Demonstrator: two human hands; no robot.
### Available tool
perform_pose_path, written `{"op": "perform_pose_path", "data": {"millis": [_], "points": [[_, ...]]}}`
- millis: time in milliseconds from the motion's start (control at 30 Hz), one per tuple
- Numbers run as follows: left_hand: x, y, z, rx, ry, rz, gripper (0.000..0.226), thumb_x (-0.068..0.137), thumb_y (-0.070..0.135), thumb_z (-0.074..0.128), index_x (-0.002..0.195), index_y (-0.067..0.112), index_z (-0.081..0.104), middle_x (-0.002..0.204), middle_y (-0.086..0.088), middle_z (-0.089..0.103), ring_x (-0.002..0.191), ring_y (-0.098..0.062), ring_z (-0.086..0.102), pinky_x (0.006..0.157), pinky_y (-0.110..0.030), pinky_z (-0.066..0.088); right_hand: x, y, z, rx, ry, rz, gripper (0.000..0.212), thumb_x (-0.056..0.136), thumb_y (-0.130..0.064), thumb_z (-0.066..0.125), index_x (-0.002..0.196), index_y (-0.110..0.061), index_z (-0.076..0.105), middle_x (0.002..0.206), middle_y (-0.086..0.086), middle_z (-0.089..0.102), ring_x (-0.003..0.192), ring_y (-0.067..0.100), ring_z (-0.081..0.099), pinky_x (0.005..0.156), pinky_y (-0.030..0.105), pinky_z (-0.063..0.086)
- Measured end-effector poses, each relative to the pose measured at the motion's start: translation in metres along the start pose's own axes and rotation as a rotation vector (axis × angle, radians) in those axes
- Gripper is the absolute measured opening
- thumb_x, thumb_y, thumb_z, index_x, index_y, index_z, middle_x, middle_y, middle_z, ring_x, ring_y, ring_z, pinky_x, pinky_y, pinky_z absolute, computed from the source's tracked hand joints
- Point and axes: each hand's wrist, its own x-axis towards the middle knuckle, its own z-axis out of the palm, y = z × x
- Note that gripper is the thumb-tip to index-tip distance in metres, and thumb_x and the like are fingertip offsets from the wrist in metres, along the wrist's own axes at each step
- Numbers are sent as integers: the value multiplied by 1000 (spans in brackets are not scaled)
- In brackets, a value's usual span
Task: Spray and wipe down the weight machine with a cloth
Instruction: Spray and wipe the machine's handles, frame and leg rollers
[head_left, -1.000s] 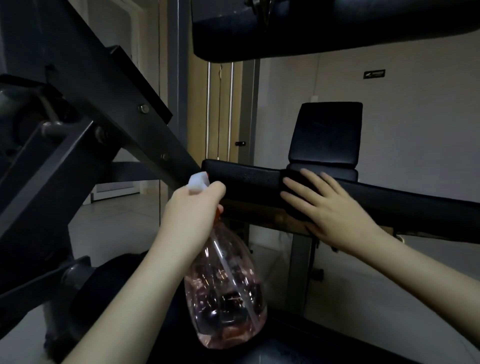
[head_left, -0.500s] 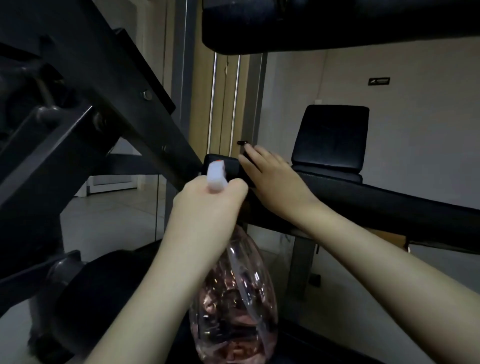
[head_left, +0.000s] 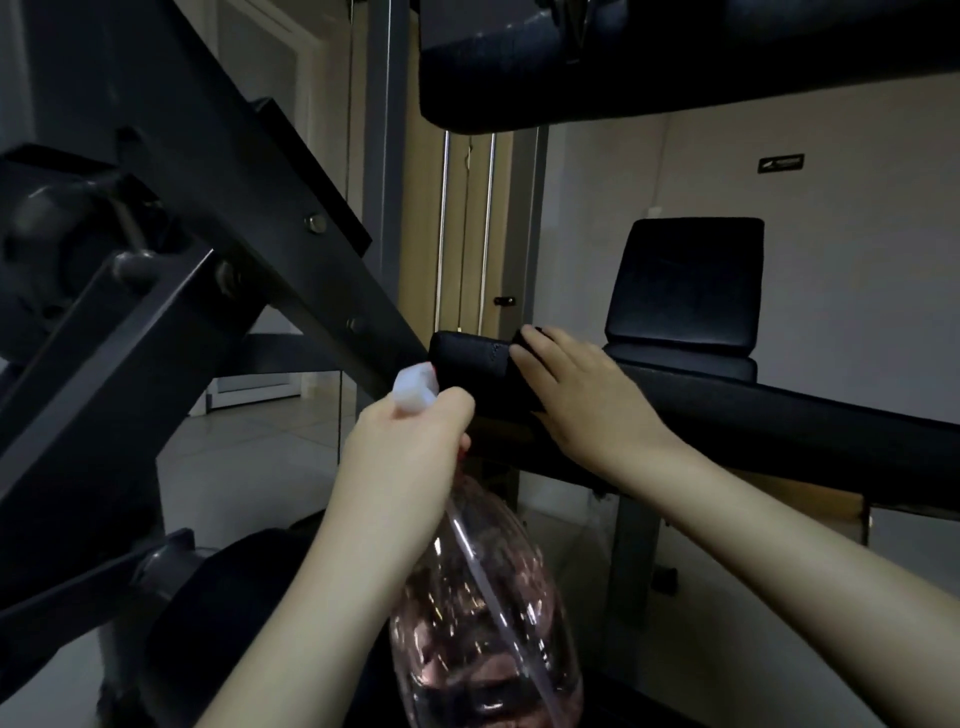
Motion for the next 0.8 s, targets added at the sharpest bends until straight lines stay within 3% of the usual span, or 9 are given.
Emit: {"op": "perform_pose_path", "data": {"millis": [100,233,367,433,500,600,700,800], "points": [[6,-2,2,23,5,-17,31,62,31,46,76,4,54,64,-5,55,71,-28,57,66,-44,42,29,-12,5,94,14,-5,58,87,-16,62,139,-6,39,144,12,38,132,30,35,107,38,29],[4,0,2,27,44,-42,15,64,31,46,62,15,47,65,-6,57,71,-29,56,67,-47,43,68,-35,16,168,48,6,48,85,-14,64,130,-5,49,136,15,48,124,30,46,101,38,37],[-4,1,1,-35,136,-145,19,71,31,53,56,22,58,76,-16,68,83,-38,65,83,-54,51,83,-54,18,188,87,-8,38,95,-12,47,133,-9,45,146,9,37,133,27,35,106,36,29],[-5,2,-1,-87,144,-194,16,63,33,55,55,20,60,68,-13,62,77,-34,64,78,-53,51,74,-50,17,172,77,-63,42,93,-13,51,135,-11,46,147,7,36,135,27,32,107,36,28],[-5,1,-4,-92,152,-213,14,58,33,53,57,21,60,65,-6,56,75,-30,60,72,-46,47,57,-42,16,107,8,-161,50,96,-13,47,144,-15,35,155,5,23,142,26,19,113,36,19],[-7,0,-7,-51,168,-156,15,66,31,50,64,17,57,64,-5,53,72,-33,60,67,-44,45,33,-27,13,30,-35,-253,56,97,-10,42,149,-17,23,158,4,12,145,25,7,116,36,9],[-8,0,-8,-73,187,-140,12,65,31,50,57,21,50,61,-2,50,65,-27,54,65,-42,42,32,-27,13,24,-48,-238,57,97,-10,42,150,-16,20,158,4,12,145,26,7,116,37,8],[-8,-2,-9,-128,190,-186,14,63,31,53,53,21,55,58,-1,53,66,-26,55,70,-45,45,49,-38,15,-11,-56,-202,57,98,-12,41,150,-15,18,158,5,10,145,26,7,116,36,7]]}}
